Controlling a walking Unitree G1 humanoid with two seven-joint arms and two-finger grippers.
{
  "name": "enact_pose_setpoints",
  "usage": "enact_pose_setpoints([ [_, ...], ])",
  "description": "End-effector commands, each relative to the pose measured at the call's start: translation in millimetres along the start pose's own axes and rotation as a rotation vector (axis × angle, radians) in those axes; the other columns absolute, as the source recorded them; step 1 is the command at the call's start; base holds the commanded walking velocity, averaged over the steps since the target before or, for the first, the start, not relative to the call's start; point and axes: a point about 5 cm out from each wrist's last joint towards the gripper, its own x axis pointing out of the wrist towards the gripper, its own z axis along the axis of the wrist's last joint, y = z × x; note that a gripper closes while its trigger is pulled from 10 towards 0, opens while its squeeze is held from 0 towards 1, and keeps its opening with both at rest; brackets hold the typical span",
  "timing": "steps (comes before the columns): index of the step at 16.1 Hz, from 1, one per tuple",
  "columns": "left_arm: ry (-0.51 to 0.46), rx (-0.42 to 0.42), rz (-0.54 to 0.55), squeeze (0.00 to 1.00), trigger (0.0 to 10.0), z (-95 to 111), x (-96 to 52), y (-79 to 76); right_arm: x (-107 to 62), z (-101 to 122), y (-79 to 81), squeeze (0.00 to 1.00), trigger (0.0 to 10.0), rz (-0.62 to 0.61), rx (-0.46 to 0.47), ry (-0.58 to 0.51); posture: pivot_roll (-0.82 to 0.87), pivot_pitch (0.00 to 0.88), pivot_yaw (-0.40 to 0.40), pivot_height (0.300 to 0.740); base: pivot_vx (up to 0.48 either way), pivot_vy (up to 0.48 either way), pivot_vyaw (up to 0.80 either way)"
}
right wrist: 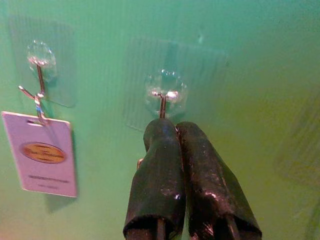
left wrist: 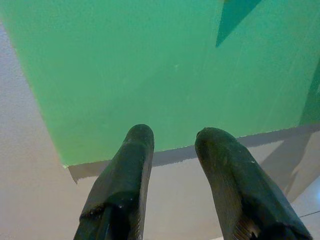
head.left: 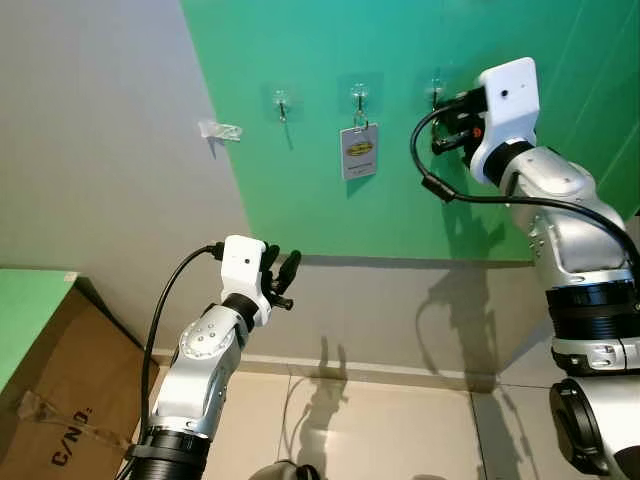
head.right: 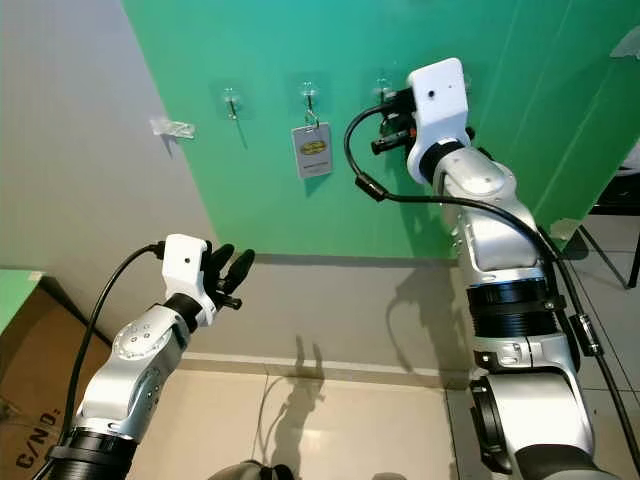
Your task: Hang keys on a hook
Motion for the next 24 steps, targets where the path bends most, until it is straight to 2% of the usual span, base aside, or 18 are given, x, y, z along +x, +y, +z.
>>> enact_pose_setpoints([
  [1,0.009,0.007,0.005,0.00,10.0,0.4,-0.6,1.9,1.5,2.7,-0.2,0.00,0.0,-0.015,-0.030,-0.015,-0.24,0.013,0.102,0.740,0.000,0.000,0.00],
  [4,0.009,0.004,0.007,0.00,10.0,-0.1,-0.6,1.6,1.8,1.2,-3.6,0.00,0.0,-0.041,0.001,-0.019,-0.24,0.015,0.099,0.740,0.000,0.000,0.00],
  [6,0.010,0.004,0.007,0.00,10.0,-0.4,-0.4,1.0,2.5,2.7,-5.5,0.00,0.0,-0.035,0.162,-0.020,-0.24,0.017,0.097,0.740,0.000,0.000,0.00],
  [7,0.011,0.005,0.006,0.00,10.0,-0.3,-0.3,1.0,2.3,4.7,-7.9,0.00,0.0,-0.008,0.276,-0.002,-0.24,0.017,0.097,0.740,0.000,0.000,0.00],
  [8,0.011,0.008,0.006,0.00,10.0,0.1,0.1,1.0,0.5,4.6,-8.2,0.00,0.0,0.038,0.304,0.021,-0.24,0.021,0.100,0.740,0.000,0.000,0.00],
  [10,0.031,0.044,-0.047,0.00,10.0,1.4,0.6,0.3,-6.4,4.8,-15.7,0.00,0.0,0.099,0.289,0.040,-0.24,0.028,0.101,0.740,0.000,0.000,0.00],
  [11,0.059,0.069,-0.102,0.00,10.0,4.6,0.8,6.4,-11.7,5.5,-24.6,0.00,0.0,0.120,0.275,0.049,-0.25,0.027,0.100,0.740,0.000,0.000,0.00],
  [13,0.061,0.081,-0.131,0.00,10.0,14.3,2.5,17.8,-15.8,8.2,-34.7,0.00,0.0,0.135,0.269,0.064,-0.25,0.026,0.101,0.740,0.000,0.000,0.00],
  [15,0.060,0.090,-0.127,0.00,10.0,19.2,5.9,23.3,-20.5,17.7,-31.9,0.00,0.0,0.210,0.287,0.040,-0.25,0.016,0.106,0.740,0.000,0.000,0.00],
  [16,0.063,0.093,-0.133,0.00,10.0,19.2,6.6,22.9,-22.6,20.2,-28.6,0.00,0.0,0.251,0.307,0.035,-0.26,0.013,0.109,0.740,0.000,0.000,0.00],
  [17,0.072,0.097,-0.158,0.00,10.0,17.4,7.2,17.7,-28.5,24.4,-19.6,0.00,0.0,0.341,0.337,0.016,-0.26,0.010,0.109,0.740,0.000,0.000,0.00],
  [19,0.083,0.091,-0.177,0.00,10.0,13.4,7.1,12.7,-26.9,24.0,-22.4,0.00,0.0,0.293,0.329,-0.013,-0.26,0.008,0.111,0.740,0.000,0.000,0.00],
  [21,0.090,0.087,-0.187,0.00,10.0,10.3,6.6,10.1,-22.2,17.8,-28.7,0.00,0.0,0.174,0.242,-0.010,-0.26,0.008,0.108,0.740,0.000,0.000,0.00],
  [23,0.092,0.080,-0.190,0.00,10.0,8.8,6.0,8.0,-22.5,19.7,-24.6,0.00,0.0,0.175,0.289,-0.035,-0.26,0.010,0.106,0.740,0.000,0.000,0.00],
  [24,0.093,0.076,-0.194,0.00,10.0,8.2,5.5,6.3,-22.9,24.6,-19.7,0.00,0.0,0.218,0.378,-0.057,-0.26,0.010,0.106,0.740,0.000,0.000,0.00],
])
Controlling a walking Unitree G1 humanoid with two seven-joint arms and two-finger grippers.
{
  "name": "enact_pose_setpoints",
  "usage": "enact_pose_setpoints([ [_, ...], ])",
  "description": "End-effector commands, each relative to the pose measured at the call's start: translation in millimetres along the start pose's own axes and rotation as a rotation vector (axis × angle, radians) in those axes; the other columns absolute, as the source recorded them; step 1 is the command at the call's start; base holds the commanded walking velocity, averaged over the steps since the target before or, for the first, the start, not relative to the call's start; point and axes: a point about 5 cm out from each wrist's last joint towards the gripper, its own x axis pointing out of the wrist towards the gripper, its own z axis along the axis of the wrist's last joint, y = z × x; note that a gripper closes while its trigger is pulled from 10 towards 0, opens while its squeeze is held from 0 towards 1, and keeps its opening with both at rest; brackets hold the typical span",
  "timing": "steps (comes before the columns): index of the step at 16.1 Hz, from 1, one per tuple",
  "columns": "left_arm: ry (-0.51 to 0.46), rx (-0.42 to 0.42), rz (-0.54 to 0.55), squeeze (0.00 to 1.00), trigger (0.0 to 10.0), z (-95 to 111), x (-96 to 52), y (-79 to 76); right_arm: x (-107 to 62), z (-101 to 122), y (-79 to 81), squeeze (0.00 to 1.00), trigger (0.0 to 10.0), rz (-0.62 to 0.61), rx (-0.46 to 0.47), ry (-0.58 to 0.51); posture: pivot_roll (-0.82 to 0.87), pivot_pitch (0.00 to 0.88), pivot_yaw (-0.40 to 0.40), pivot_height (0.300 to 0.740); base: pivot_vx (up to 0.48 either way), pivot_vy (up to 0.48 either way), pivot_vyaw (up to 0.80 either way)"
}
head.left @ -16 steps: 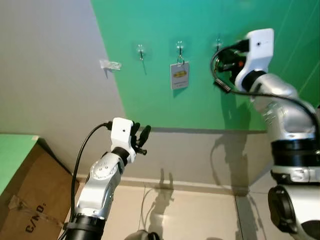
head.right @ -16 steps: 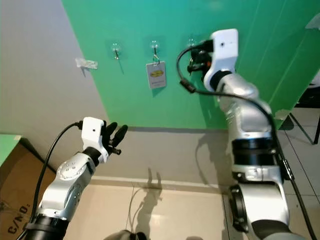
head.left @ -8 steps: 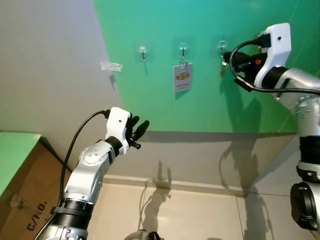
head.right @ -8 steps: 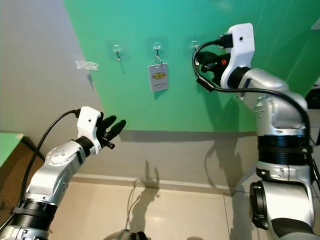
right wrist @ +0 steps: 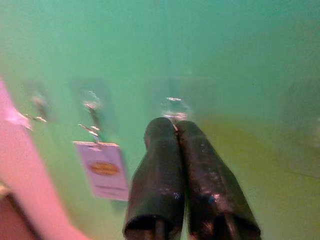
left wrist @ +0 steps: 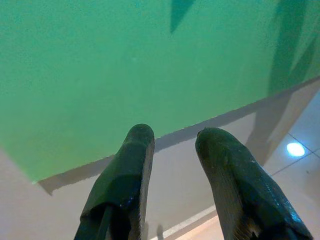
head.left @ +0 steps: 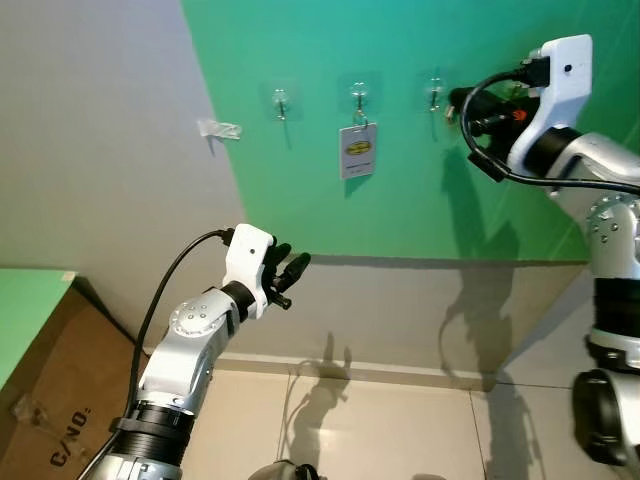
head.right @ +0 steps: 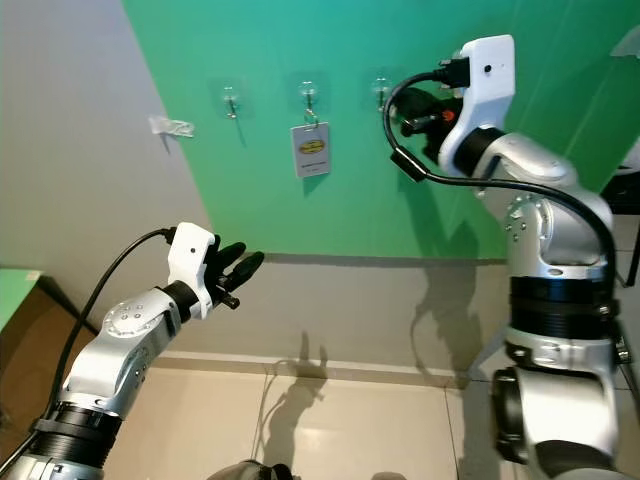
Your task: Hang keys on a hook
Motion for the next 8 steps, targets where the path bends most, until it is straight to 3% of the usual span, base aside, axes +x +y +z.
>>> enact_pose_setpoints([
  [1,0.014,-0.002,-0.007,0.00,10.0,-2.2,-2.1,-1.7,-1.2,7.6,8.8,0.00,0.0,0.068,0.071,-0.024,-0.26,0.013,0.107,0.740,0.000,0.000,0.00],
  [3,0.026,-0.008,-0.075,0.00,10.0,-0.3,-5.0,-4.5,-11.2,9.6,27.0,0.00,0.0,0.290,0.104,-0.014,-0.26,0.019,0.106,0.740,0.000,0.000,0.00],
  [5,0.049,0.067,-0.236,0.00,10.0,8.2,-13.2,-7.1,-23.4,5.6,34.4,0.00,0.0,0.449,0.068,0.027,-0.26,0.023,0.107,0.740,0.000,0.000,0.00],
  [8,0.037,0.126,-0.359,0.00,10.0,33.5,-21.3,1.3,-35.8,-3.6,31.1,0.00,0.0,0.547,-0.019,0.114,-0.26,0.025,0.109,0.740,0.000,0.000,0.00],
])
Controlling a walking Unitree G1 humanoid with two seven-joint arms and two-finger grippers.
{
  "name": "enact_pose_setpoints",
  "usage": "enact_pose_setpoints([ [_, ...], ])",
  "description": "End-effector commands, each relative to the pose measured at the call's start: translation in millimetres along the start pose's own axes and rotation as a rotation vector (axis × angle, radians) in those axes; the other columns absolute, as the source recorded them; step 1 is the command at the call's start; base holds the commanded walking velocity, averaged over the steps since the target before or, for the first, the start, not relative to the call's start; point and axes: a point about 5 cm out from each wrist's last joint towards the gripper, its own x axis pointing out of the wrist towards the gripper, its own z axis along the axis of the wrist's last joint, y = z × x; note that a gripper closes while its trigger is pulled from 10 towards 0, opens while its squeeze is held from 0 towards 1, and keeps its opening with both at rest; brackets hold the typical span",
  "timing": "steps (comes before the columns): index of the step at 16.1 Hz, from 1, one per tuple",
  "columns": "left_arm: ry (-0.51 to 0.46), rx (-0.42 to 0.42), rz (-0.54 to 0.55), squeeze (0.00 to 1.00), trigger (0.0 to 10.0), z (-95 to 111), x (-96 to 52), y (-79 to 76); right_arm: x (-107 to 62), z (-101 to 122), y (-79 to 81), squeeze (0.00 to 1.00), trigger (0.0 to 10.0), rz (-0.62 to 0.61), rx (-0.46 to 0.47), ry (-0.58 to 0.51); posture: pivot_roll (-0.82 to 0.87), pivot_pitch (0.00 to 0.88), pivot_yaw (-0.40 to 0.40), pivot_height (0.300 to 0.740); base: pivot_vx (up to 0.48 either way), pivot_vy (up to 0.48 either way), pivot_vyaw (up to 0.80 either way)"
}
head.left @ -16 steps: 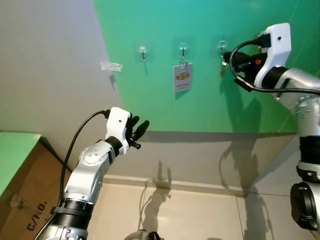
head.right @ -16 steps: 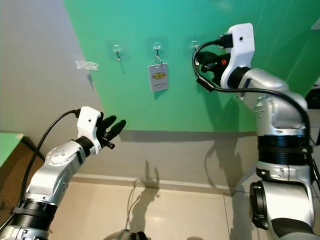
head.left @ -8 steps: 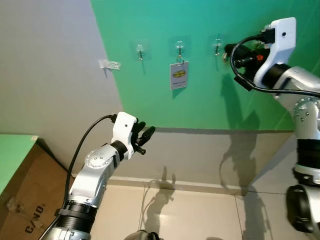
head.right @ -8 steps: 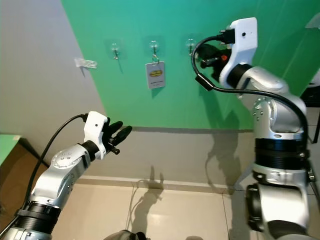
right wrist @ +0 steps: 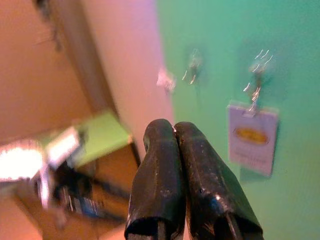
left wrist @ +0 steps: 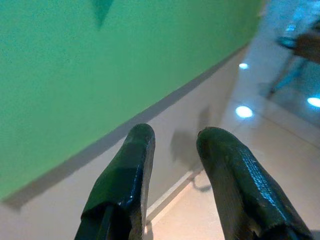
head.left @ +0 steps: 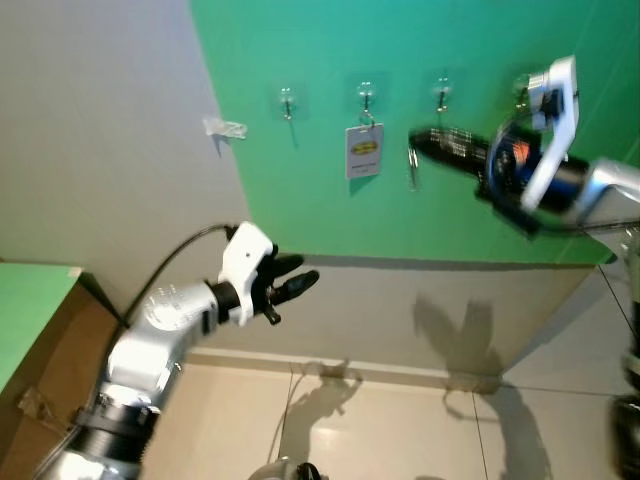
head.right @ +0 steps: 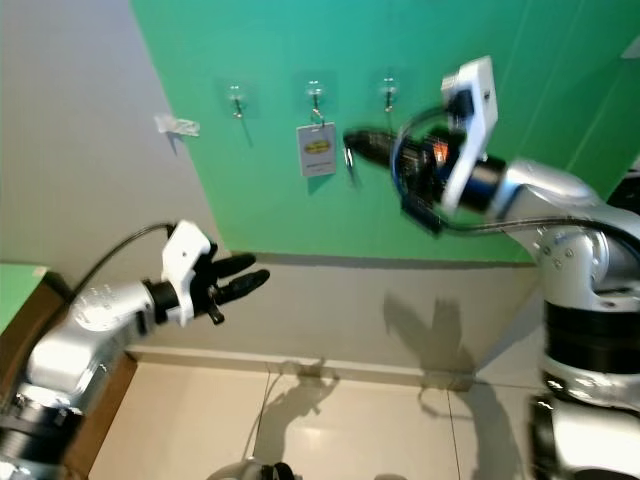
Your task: Hang keys on a hook
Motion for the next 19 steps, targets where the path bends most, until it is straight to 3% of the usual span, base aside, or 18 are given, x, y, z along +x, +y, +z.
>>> enact_pose_setpoints([
  [1,-0.028,0.027,-0.055,0.00,10.0,15.7,-2.1,0.0,0.1,-2.8,3.6,0.00,0.0,0.038,-0.061,0.045,-0.26,0.025,0.108,0.740,0.000,0.000,0.00],
  [5,-0.015,0.039,-0.244,0.00,10.0,23.6,-4.0,-17.0,4.0,-24.1,9.5,0.00,0.0,0.129,-0.143,0.185,-0.26,0.026,0.116,0.740,0.000,0.000,0.00],
  [8,-0.034,0.034,-0.263,0.00,10.0,26.4,0.8,-21.5,10.2,-27.2,11.2,0.00,0.0,0.148,-0.164,0.189,-0.26,0.028,0.117,0.740,0.000,0.000,0.00],
  [13,-0.120,0.012,-0.206,0.00,10.0,38.9,4.5,-17.5,15.1,-23.7,13.2,0.00,0.0,0.151,-0.171,0.157,-0.26,0.029,0.118,0.740,0.000,0.000,0.00],
  [15,-0.118,0.009,-0.201,0.00,10.0,38.1,5.5,-17.3,17.0,-21.5,7.1,0.00,0.0,0.109,-0.178,0.137,-0.26,0.027,0.119,0.740,0.000,0.000,0.00],
  [16,-0.115,0.002,-0.202,0.00,10.0,37.2,5.6,-18.0,20.8,-18.2,-6.3,0.00,0.0,0.000,-0.184,0.110,-0.26,0.026,0.118,0.740,0.000,0.000,0.00],
  [19,-0.094,-0.014,-0.207,0.00,10.0,30.0,4.6,-23.1,26.6,-13.1,-21.4,0.00,0.0,-0.144,-0.173,0.048,-0.25,0.019,0.117,0.740,0.000,0.000,0.00],
])
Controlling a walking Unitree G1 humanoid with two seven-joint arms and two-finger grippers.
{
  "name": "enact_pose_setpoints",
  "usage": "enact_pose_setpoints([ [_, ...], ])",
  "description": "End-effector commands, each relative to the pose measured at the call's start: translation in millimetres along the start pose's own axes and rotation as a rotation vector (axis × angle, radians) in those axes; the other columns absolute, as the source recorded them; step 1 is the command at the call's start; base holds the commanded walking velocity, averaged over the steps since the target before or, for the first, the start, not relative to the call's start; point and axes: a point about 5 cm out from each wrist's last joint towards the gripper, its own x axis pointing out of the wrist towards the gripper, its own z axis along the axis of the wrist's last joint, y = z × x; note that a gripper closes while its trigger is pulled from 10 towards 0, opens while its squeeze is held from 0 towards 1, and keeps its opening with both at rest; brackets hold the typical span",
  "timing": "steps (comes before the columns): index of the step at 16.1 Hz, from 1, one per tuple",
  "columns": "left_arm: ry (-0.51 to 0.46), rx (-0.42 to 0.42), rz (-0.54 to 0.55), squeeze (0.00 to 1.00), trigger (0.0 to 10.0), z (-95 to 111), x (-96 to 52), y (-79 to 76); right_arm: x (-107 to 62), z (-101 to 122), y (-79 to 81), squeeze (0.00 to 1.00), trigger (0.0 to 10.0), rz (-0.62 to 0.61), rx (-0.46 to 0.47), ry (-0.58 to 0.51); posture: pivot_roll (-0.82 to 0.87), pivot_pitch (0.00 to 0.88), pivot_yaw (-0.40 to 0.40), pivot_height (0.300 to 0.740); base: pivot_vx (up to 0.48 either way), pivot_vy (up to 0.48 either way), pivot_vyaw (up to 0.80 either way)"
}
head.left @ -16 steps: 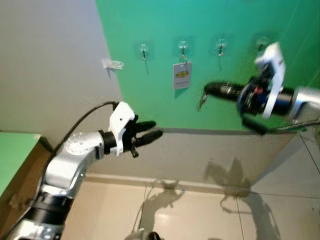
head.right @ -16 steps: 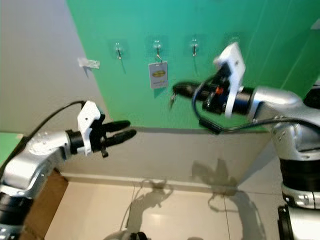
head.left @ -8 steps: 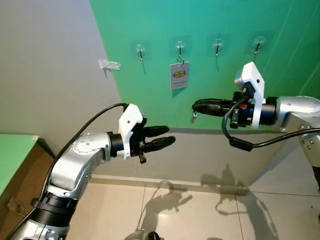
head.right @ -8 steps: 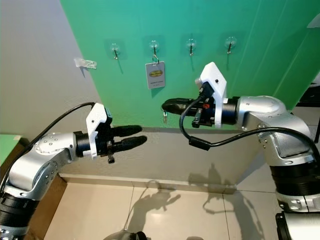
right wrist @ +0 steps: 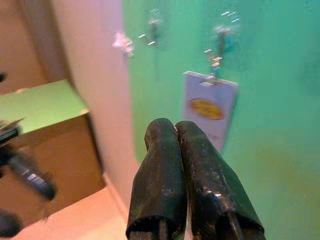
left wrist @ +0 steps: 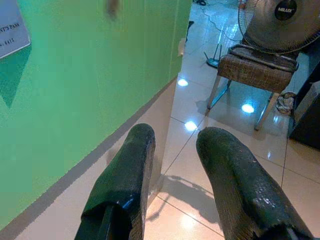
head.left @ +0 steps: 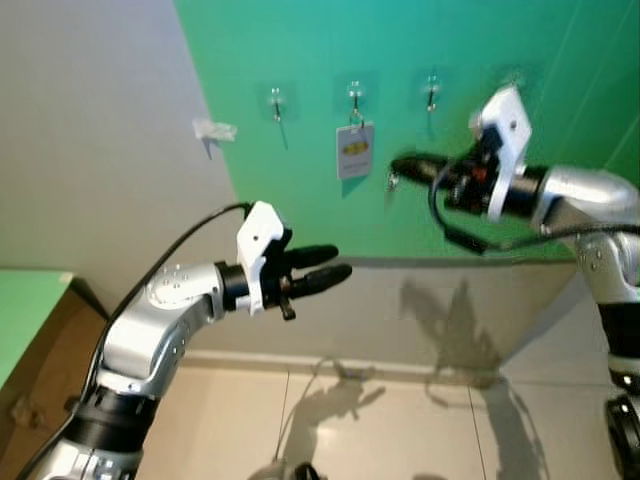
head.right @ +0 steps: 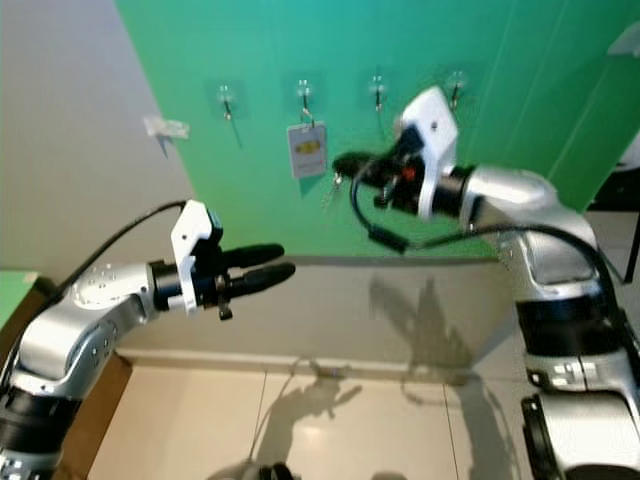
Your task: Hang keys on a hook
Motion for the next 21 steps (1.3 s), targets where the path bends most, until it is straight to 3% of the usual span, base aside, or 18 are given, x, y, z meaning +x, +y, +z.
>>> enact_pose_setpoints([
  [1,0.012,-0.004,-0.010,0.00,10.0,-2.6,-1.4,-6.1,0.6,2.3,-5.0,0.00,0.0,-0.045,-0.014,-0.017,-0.25,0.016,0.120,0.740,0.000,0.000,0.00],
  [5,0.034,-0.052,-0.024,0.00,10.0,-14.8,-3.3,-15.3,-0.5,-4.6,-13.3,0.00,0.0,-0.077,-0.011,-0.004,-0.24,0.011,0.120,0.740,0.000,0.000,0.00],
  [11,0.061,-0.069,-0.028,0.00,10.0,-26.8,-3.2,-23.5,-6.3,11.4,-37.1,0.00,0.0,-0.243,-0.030,-0.082,-0.24,0.009,0.120,0.740,0.000,0.000,0.00],
  [12,0.059,-0.070,-0.001,0.00,10.0,-34.1,-2.1,-23.1,-6.5,10.5,-40.4,0.00,0.0,-0.272,-0.022,-0.086,-0.24,0.011,0.121,0.740,0.000,0.000,0.00],
  [13,0.083,-0.046,0.106,0.00,10.0,-49.2,-0.1,-18.2,-6.3,10.3,-42.6,0.00,0.0,-0.296,-0.014,-0.096,-0.25,0.016,0.124,0.740,0.000,0.000,0.00],
  [15,0.045,-0.034,0.256,0.00,10.0,-58.8,6.5,-14.4,-5.4,10.0,-42.4,0.00,0.0,-0.296,-0.007,-0.104,-0.25,0.020,0.123,0.740,0.000,0.000,0.00],
  [18,0.013,-0.074,0.287,0.00,10.0,-64.8,14.7,-25.4,-4.7,13.8,-43.5,0.00,0.0,-0.297,0.012,-0.132,-0.24,0.022,0.120,0.740,0.000,0.000,0.00],
  [20,0.002,-0.059,0.308,0.00,10.0,-67.7,16.2,-26.9,-4.4,17.2,-43.7,0.00,0.0,-0.293,0.014,-0.146,-0.24,0.021,0.119,0.740,0.000,0.000,0.00],
  [21,0.006,-0.009,0.338,0.00,10.0,-71.7,16.6,-27.3,-4.1,19.9,-44.0,0.00,0.0,-0.291,0.015,-0.157,-0.24,0.020,0.118,0.740,0.000,0.000,0.00],
])
